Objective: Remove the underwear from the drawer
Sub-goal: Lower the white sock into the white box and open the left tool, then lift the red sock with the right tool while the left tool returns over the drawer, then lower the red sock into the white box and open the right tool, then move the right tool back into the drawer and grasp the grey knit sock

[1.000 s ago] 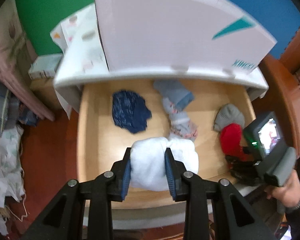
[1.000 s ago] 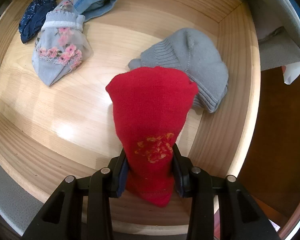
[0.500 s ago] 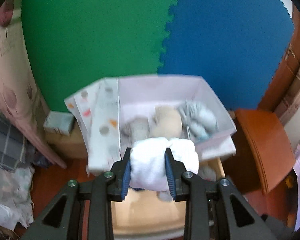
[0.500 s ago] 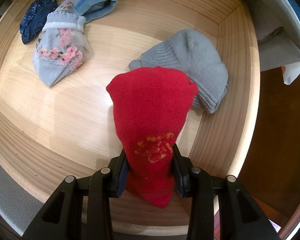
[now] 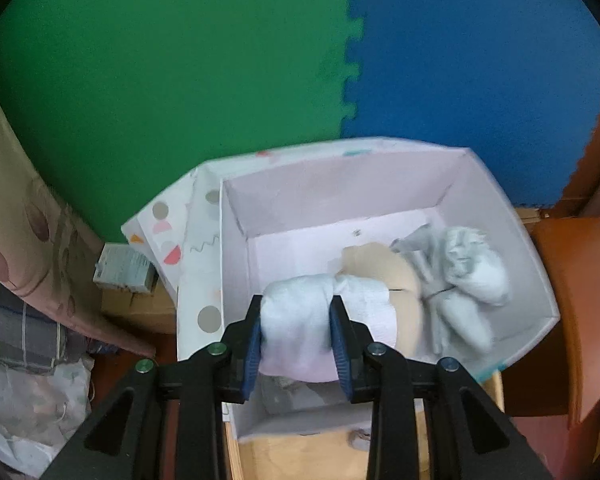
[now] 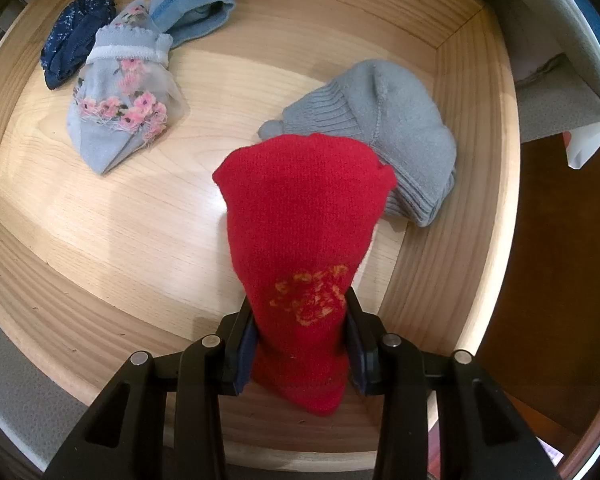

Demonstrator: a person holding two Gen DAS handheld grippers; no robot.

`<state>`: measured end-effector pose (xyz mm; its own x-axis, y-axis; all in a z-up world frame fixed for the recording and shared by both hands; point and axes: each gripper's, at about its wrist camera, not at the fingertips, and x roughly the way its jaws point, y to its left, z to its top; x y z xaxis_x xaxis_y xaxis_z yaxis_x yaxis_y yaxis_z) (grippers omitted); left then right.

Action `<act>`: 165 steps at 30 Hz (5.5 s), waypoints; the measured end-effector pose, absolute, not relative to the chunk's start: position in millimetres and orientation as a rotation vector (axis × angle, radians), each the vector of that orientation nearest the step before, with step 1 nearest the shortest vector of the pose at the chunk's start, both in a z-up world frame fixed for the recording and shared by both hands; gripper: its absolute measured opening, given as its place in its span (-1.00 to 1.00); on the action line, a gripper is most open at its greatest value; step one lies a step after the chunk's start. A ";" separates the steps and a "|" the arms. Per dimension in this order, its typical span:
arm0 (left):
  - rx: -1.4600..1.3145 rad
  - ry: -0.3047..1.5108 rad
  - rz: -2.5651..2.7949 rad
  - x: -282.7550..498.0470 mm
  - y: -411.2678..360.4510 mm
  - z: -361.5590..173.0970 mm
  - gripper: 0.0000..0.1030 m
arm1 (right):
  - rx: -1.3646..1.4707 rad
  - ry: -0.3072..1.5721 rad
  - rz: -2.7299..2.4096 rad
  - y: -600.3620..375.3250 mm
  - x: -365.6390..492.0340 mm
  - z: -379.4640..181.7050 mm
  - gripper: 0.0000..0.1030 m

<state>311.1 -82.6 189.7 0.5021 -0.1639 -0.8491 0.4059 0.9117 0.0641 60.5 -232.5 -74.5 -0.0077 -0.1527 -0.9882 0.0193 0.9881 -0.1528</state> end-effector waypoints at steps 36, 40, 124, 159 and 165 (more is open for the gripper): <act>0.325 0.917 -0.242 185.0 30.6 133.8 0.05 | -0.099 1.561 -0.149 -229.6 59.4 -74.2 -0.35; 0.347 0.975 -0.195 171.5 42.0 86.2 0.05 | -0.089 1.549 -0.151 -234.4 58.8 -69.7 -0.40; 0.311 1.093 -0.203 150.3 43.1 -17.0 0.05 | -0.023 1.297 -0.019 -284.6 72.9 105.9 0.09; 0.319 1.099 -0.202 150.0 40.7 -17.1 0.06 | -0.268 1.385 0.008 -281.6 120.4 -50.9 0.12; 0.306 1.099 -0.203 150.8 43.7 -16.3 0.06 | -0.220 1.440 0.018 -285.1 110.4 -48.9 -0.20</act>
<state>150.8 43.7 -16.3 0.4422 -0.0100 -0.8969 0.3104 0.9399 0.1425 110.4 -285.1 -48.9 0.1336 -0.1202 -0.9837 -0.1445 0.9796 -0.1393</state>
